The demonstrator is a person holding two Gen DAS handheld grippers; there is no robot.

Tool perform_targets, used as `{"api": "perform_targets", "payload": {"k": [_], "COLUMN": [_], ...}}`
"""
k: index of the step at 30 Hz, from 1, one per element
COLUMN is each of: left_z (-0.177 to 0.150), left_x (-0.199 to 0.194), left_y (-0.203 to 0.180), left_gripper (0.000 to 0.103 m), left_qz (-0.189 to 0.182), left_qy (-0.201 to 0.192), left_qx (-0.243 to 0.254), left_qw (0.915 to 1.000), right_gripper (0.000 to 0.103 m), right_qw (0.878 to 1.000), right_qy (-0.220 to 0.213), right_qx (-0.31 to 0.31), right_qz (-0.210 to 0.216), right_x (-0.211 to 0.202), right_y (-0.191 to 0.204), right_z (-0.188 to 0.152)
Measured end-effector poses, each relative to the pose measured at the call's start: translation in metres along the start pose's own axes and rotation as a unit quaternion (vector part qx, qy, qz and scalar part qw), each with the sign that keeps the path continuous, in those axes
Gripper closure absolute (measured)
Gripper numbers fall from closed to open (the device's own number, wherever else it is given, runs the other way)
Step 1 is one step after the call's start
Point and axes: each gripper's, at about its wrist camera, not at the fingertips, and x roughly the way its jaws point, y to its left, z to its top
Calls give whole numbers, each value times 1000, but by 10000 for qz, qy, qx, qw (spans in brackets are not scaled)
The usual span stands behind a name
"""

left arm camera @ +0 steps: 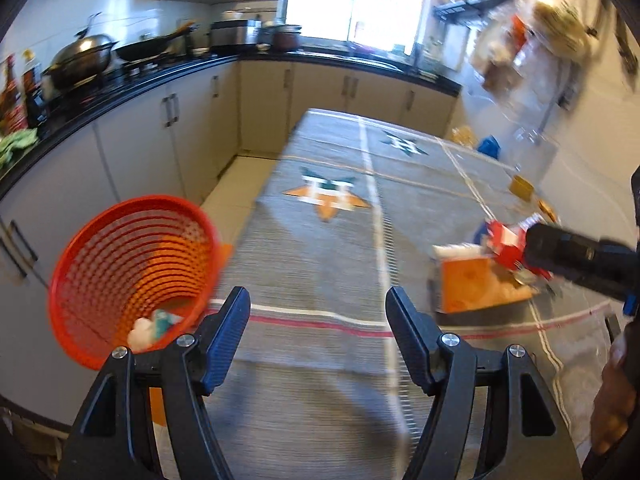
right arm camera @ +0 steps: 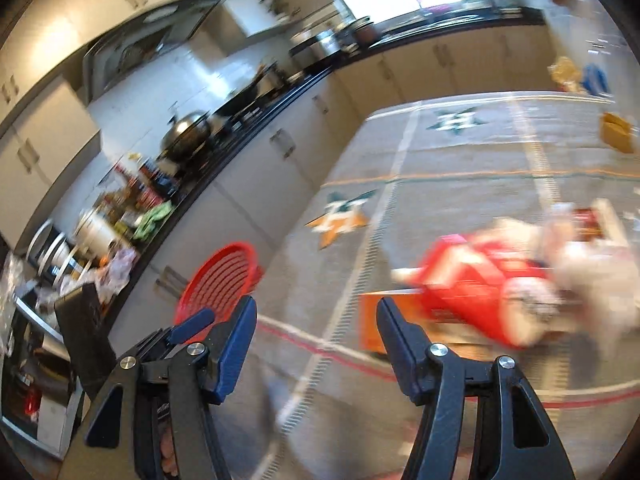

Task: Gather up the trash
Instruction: 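Grasp the rim of the clear plastic bowl with the right tool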

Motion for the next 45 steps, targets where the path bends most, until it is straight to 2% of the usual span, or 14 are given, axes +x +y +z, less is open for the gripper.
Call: {"api": "perform_targets", "payload": {"k": [5, 8, 11, 14, 17, 21, 25, 30, 33, 37, 39, 45], "left_z": [0, 1, 4, 11, 23, 38, 46, 56, 61, 65, 65, 62], "left_x": [9, 15, 20, 28, 37, 41, 44, 54, 63, 77, 82, 81], "left_y": [-38, -58, -73, -81, -84, -87, -102, -123, -130, -134, -136, -148], "left_gripper": [33, 29, 24, 23, 23, 23, 23, 23, 23, 23, 23, 23], "left_qz": [-80, -119, -188, -236, -350, -954, -1329, -1483, -1576, -1646, -1672, -1709], "left_qy": [106, 151, 154, 187, 266, 461, 562, 642, 750, 956, 1042, 1036], "left_qx": [401, 647, 849, 966, 904, 517, 390, 384, 423, 384, 371, 562], "left_qw": [9991, 9977, 9961, 9949, 9949, 9930, 9888, 9861, 9837, 9810, 9797, 9782], "right_gripper": [36, 36, 36, 36, 36, 38, 44, 51, 59, 74, 78, 91], "right_qw": [9980, 9941, 9873, 9750, 9671, 9577, 9541, 9551, 9552, 9580, 9595, 9665], "right_qy": [-417, -770, -1100, -1411, -1531, -1577, -1493, -1336, -1289, -1137, -1057, -927], "right_qx": [355, 526, 647, 797, 1019, 1381, 1665, 1755, 1644, 1607, 1496, 1268], "right_qz": [-303, -546, -945, -1520, -1758, -1972, -1992, -1979, -2094, -2083, -2139, -2031], "right_x": [-48, -80, -107, -131, -141, -143, -137, -124, -118, -110, -107, -100], "right_y": [-49, -78, -101, -129, -153, -193, -221, -235, -236, -242, -240, -233], "right_z": [8, 15, 24, 32, 35, 36, 35, 33, 36, 33, 31, 27]}}
